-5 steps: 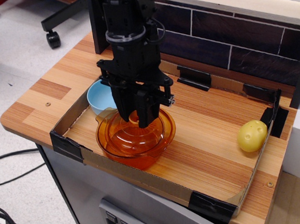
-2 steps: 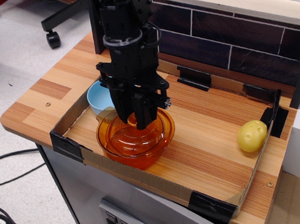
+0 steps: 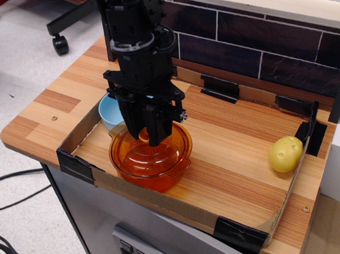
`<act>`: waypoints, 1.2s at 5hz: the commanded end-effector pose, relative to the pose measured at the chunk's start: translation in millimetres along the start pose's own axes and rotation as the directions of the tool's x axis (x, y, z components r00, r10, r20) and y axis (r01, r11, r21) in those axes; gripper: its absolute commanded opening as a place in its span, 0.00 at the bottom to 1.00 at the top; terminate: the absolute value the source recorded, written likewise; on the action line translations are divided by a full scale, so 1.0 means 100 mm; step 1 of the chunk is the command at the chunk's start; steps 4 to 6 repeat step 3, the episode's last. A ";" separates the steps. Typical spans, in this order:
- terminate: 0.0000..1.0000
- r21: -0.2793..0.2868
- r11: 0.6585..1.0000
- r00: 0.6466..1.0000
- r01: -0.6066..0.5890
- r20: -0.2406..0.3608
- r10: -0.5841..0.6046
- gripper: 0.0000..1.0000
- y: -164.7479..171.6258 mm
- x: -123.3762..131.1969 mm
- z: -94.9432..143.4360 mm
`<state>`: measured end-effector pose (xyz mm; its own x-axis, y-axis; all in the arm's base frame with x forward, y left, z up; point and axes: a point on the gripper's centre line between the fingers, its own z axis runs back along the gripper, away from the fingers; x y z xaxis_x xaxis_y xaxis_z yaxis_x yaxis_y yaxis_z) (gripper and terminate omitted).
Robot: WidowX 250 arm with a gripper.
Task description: Put lid on pot
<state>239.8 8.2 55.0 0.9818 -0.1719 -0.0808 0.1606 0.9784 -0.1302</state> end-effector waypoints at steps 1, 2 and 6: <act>0.00 0.023 1.000 1.000 0.017 -0.005 -0.017 1.00 0.04 0.01 0.16; 0.00 -0.015 1.000 1.000 -0.008 0.023 0.009 1.00 -0.05 0.06 0.43; 1.00 -0.037 0.998 0.997 -0.043 0.068 0.045 1.00 -0.19 0.15 0.81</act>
